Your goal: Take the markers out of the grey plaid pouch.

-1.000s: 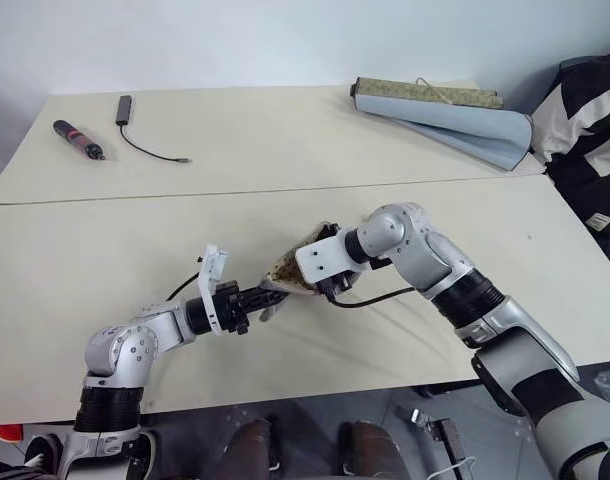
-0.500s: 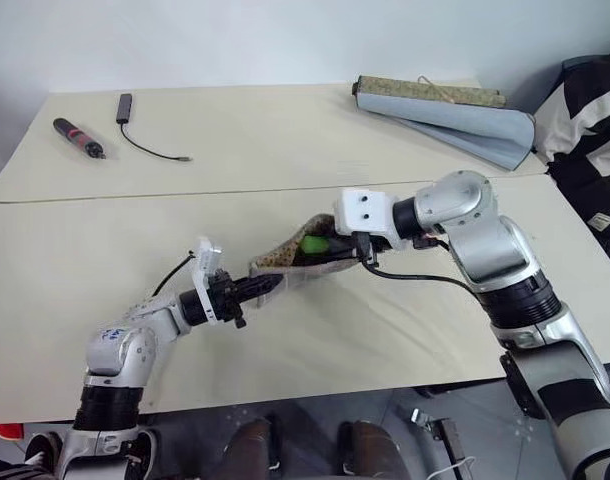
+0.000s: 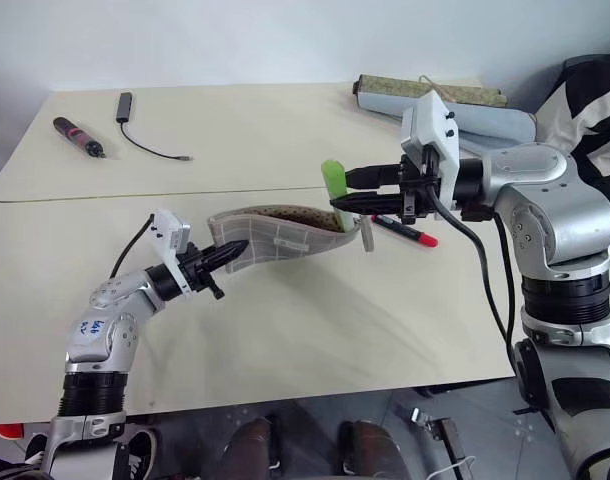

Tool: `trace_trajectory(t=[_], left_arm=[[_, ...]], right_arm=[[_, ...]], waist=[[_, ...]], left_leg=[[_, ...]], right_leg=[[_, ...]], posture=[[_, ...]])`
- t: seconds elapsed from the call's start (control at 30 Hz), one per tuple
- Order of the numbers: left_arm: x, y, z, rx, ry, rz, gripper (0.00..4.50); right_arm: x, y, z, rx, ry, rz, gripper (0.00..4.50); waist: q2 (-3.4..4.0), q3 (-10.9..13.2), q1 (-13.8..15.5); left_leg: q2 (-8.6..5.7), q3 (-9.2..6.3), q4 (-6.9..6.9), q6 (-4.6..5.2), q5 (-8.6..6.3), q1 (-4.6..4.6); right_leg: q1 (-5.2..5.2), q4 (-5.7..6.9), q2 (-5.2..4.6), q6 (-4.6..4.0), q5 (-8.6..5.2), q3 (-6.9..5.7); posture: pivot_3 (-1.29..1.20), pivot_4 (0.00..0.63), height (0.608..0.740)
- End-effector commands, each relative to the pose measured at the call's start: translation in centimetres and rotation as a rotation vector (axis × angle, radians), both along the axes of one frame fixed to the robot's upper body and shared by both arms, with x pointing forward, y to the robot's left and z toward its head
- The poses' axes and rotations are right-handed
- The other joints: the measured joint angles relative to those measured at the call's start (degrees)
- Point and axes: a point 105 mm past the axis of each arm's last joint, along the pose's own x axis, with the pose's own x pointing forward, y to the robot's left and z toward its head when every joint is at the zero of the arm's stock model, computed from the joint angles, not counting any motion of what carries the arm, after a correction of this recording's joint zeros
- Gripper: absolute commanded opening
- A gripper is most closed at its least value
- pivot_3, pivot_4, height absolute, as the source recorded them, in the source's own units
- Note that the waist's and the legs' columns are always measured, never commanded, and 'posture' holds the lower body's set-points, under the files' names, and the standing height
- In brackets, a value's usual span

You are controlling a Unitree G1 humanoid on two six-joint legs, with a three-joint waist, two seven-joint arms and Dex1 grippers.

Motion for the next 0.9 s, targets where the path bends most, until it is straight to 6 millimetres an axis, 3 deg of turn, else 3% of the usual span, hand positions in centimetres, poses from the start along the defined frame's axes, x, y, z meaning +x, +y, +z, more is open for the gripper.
trace_trajectory(t=[0.03, 0.17, 0.3, 0.37, 0.47, 0.6, 0.7, 0.83, 0.9], left_arm=[[0.9, 2.1, 2.4, 0.040, -0.128, 0.119, 0.00], [1.4, 3.7, 3.6, 0.071, -0.185, 0.206, 0.00], [1.2, 3.0, 3.0, 0.073, -0.176, 0.172, 0.00], [1.4, 3.1, 3.2, 0.086, -0.197, 0.203, 0.00], [1.5, 4.2, 3.2, 0.274, -0.283, 0.273, 0.00], [1.2, 5.1, 1.5, 0.644, -0.385, 0.294, 0.00], [1.1, 4.6, 0.2, 0.838, -0.447, 0.300, 0.00], [1.2, 3.1, -2.3, 0.848, -0.410, 0.299, 0.00], [1.2, 2.8, -2.6, 0.836, -0.413, 0.309, 0.00]], right_arm=[[0.4, -1.6, 0.3, -0.035, -0.068, -0.058, 1.05], [1.0, -2.5, 0.5, 0.006, -0.056, -0.092, 1.03], [1.3, -2.0, 0.5, 0.069, -0.031, -0.096, 1.03], [1.8, -2.5, -1.8, -0.059, -0.042, -0.129, 1.03], [2.6, -5.7, -6.4, -0.372, -0.073, -0.204, 1.02], [2.9, -7.5, -8.2, -0.554, -0.134, -0.225, 1.02], [3.3, -7.4, -9.9, -0.644, -0.178, -0.230, 1.02], [3.6, -6.6, -12.2, -0.677, -0.200, -0.223, 1.02], [3.3, -5.7, -12.7, -0.633, -0.178, -0.211, 1.02]], waist=[[0.00, 0.00, 0.25], [-0.01, 0.01, 0.15], [-0.01, 0.01, -0.04], [-0.01, 0.01, -0.06], [-0.04, 0.02, 0.39], [0.00, 0.06, 0.27], [0.01, 0.06, -0.01], [0.01, 0.06, -0.02], [0.01, 0.06, 0.18]], left_leg=[[-0.03, 0.00, 0.00, 0.03, 0.02, -0.02], [-0.10, 0.02, 0.00, 0.17, 0.01, -0.03], [-0.10, 0.02, -0.01, 0.27, 0.07, -0.02], [-0.10, 0.02, -0.01, 0.32, 0.10, -0.03], [-0.12, 0.01, -0.01, 0.34, 0.11, -0.03], [-0.17, 0.20, -0.06, 0.29, -0.01, -0.04], [-0.12, 0.23, -0.10, 0.19, -0.05, 0.00], [-0.07, 0.20, -0.10, 0.14, -0.07, -0.01], [-0.04, 0.16, -0.10, 0.12, -0.07, -0.02]], right_leg=[[0.00, 0.00, 0.01, 0.01, 0.00, -0.03], [0.00, -0.02, 0.00, 0.07, 0.04, -0.02], [0.01, 0.00, 0.03, 0.07, 0.04, -0.03], [0.00, 0.00, 0.05, 0.08, 0.04, -0.03], [0.02, -0.02, 0.05, 0.08, 0.04, -0.09], [-0.05, -0.13, 0.01, 0.15, 0.08, 0.01], [-0.05, -0.14, -0.02, 0.17, 0.08, 0.03], [-0.07, -0.15, -0.16, 0.17, 0.08, 0.06], [-0.06, -0.17, -0.16, 0.16, 0.09, 0.03]], posture=[[0.00, 0.150, 0.740], [0.00, 0.150, 0.740], [0.00, 0.150, 0.740], [0.00, 0.150, 0.740], [0.00, 0.150, 0.740], [0.00, 0.150, 0.740], [0.00, 0.150, 0.740], [0.00, 0.150, 0.740], [0.00, 0.150, 0.740]])
